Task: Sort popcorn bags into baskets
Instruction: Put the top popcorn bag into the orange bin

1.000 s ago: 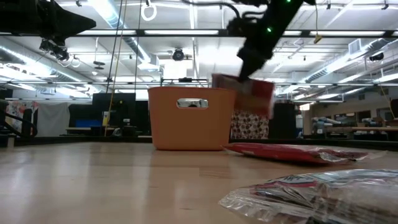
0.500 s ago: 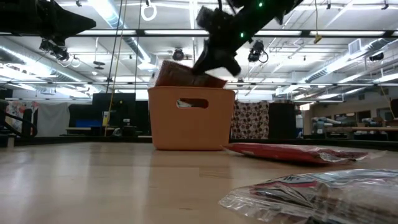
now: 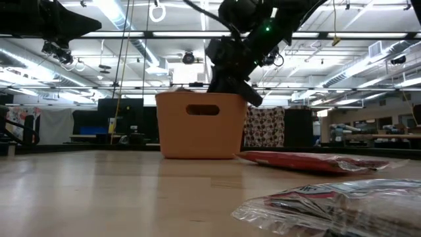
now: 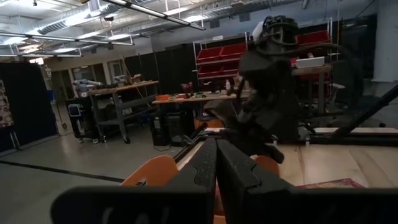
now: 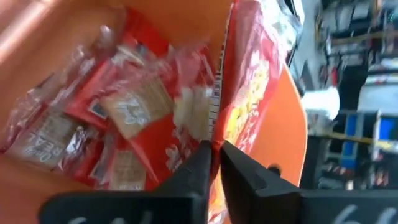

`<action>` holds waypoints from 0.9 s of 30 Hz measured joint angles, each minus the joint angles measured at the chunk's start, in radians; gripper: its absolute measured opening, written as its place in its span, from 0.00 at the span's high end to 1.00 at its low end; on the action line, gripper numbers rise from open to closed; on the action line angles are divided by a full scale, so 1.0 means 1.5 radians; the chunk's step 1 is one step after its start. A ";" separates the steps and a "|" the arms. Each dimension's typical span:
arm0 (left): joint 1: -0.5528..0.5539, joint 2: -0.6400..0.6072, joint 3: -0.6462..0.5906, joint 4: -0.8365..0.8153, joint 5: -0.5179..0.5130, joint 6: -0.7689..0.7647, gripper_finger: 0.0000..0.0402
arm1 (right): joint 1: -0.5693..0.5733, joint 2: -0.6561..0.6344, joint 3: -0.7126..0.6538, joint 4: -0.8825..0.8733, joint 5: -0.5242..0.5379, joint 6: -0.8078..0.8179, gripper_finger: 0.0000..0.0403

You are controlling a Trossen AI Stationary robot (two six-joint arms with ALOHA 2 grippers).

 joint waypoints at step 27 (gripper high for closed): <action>0.000 0.000 0.000 0.000 0.000 0.000 0.97 | -0.051 -0.002 0.144 -0.328 0.069 0.436 0.70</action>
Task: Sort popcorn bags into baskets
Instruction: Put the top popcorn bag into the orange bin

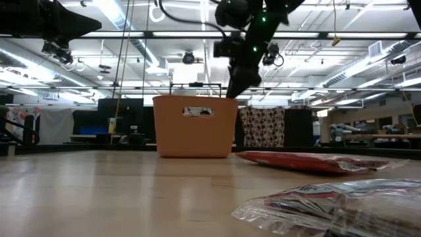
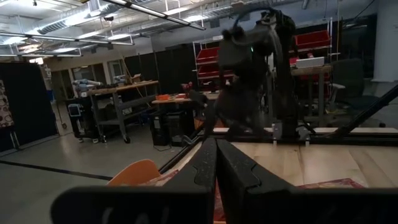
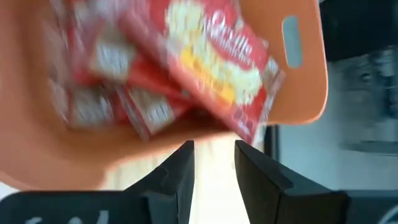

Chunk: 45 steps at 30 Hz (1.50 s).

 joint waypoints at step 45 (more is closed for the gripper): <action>0.000 0.000 0.000 -0.016 -0.018 0.018 0.97 | -0.127 0.329 0.427 -0.209 -0.089 0.105 0.71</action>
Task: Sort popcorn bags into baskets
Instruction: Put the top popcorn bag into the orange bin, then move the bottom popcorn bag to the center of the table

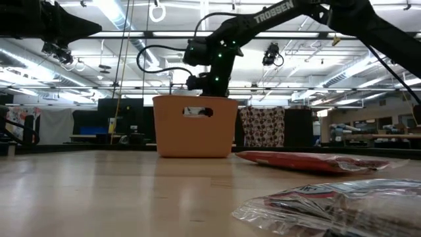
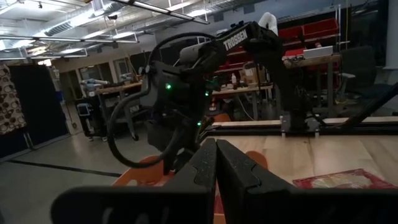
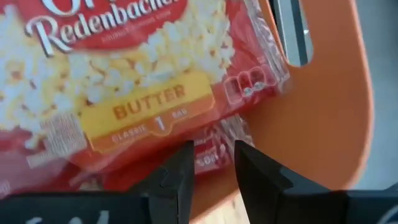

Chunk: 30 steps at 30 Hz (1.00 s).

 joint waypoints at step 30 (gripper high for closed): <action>0.000 0.000 0.000 0.001 0.000 -0.018 0.97 | 0.157 -0.077 -0.072 -0.107 -0.262 0.101 0.78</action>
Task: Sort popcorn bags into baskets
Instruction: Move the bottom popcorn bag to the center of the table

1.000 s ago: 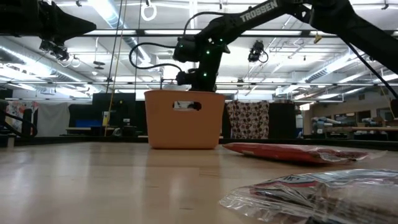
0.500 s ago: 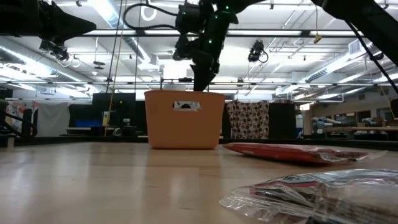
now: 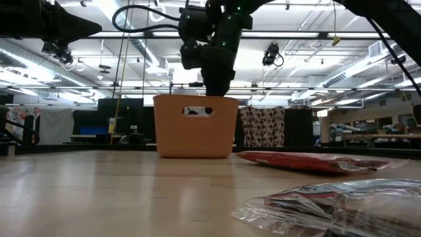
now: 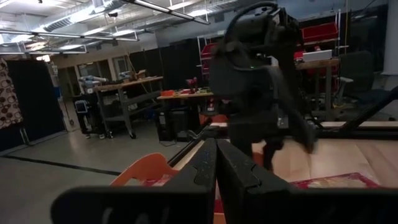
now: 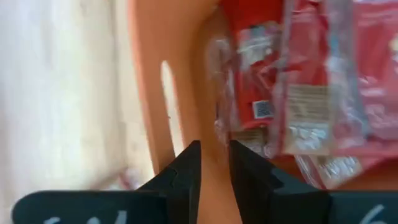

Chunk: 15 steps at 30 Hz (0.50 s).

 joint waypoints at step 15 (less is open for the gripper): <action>0.000 0.000 0.000 0.000 0.000 0.001 0.97 | 0.107 -0.047 0.054 -0.034 0.251 0.042 0.79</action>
